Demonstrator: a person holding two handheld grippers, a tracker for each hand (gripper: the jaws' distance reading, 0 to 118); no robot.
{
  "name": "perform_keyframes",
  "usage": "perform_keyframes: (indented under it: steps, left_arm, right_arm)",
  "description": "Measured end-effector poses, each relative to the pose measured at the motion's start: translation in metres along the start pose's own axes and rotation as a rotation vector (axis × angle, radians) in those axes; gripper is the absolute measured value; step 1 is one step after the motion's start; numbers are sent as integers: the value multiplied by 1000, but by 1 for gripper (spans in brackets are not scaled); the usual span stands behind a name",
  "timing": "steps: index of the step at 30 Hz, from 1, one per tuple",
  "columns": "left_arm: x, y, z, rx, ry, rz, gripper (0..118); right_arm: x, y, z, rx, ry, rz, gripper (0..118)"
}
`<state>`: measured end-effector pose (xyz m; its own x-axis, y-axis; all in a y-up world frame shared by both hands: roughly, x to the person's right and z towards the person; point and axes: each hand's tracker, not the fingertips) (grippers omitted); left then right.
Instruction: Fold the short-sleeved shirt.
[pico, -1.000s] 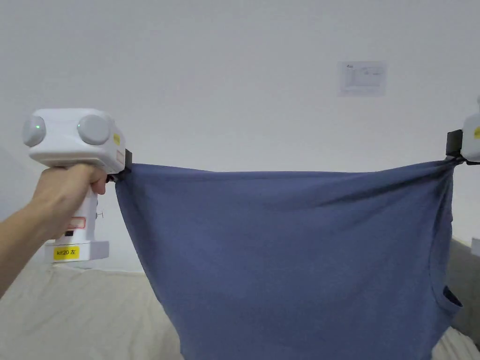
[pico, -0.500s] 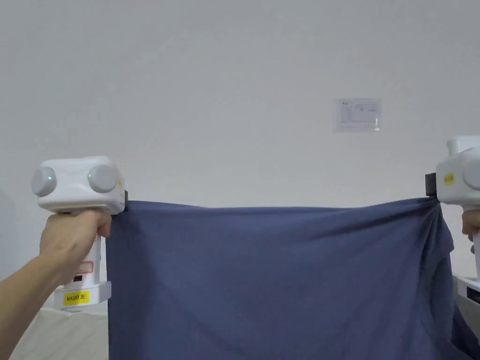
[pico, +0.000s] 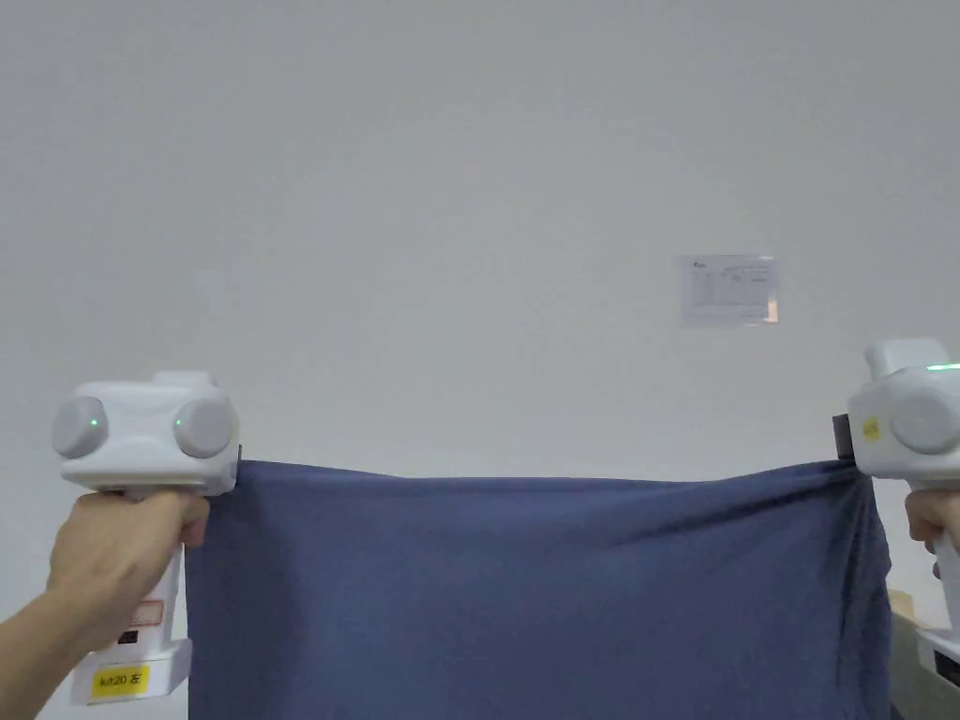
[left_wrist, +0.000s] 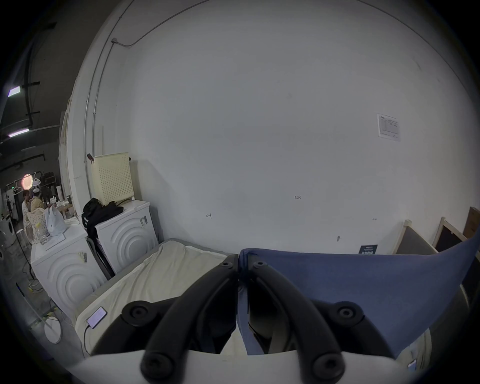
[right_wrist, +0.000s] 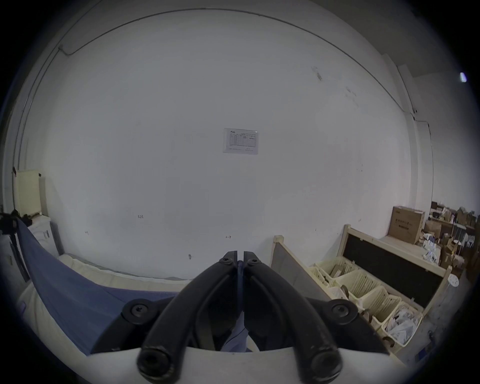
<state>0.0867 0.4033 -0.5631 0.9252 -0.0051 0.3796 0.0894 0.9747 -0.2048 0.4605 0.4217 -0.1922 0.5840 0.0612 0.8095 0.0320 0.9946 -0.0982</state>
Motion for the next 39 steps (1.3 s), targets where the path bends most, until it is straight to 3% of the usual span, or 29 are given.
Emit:
perform_keyframes:
  steps: [5, 11, 15, 25, 28, 29, 34, 36, 38, 39]
  left_arm:
    - [22, -11, -41, 23, 53, -41, 6]
    - [33, -30, -83, -20, 98, -39, 6]
    - [37, -51, -99, -45, 107, -32, 6]
    - [22, -204, -119, -283, 61, -81, 6]
    - [13, -261, -104, -342, 27, -73, 5]
    - [8, -279, -92, -355, 40, -81, 5]
    - [-34, -367, -45, -496, -3, -113, 5]
    - [-52, -401, -22, -553, 10, -166, 5]
    - [-74, -429, 4, -586, -5, -131, 5]
    - [-86, -441, 15, -628, -29, -95, 5]
  right_arm:
    - [-16, -3, -41, 3, -15, 4, 1]
    - [-35, -25, -78, -33, -24, 110, 2]
    - [-41, -47, -94, -70, -5, 112, 2]
    - [-58, -198, -100, -325, 81, 136, 1]
    - [-54, -260, -77, -425, 114, 62, 1]
    - [-49, -280, -65, -448, 131, 5, 1]
    - [-29, -369, 7, -554, 163, -3, 1]
    - [-15, -401, 38, -627, 173, -42, 1]
    - [-3, -426, 69, -678, 199, -113, 2]
    - [1, -438, 85, -712, 180, -101, 2]
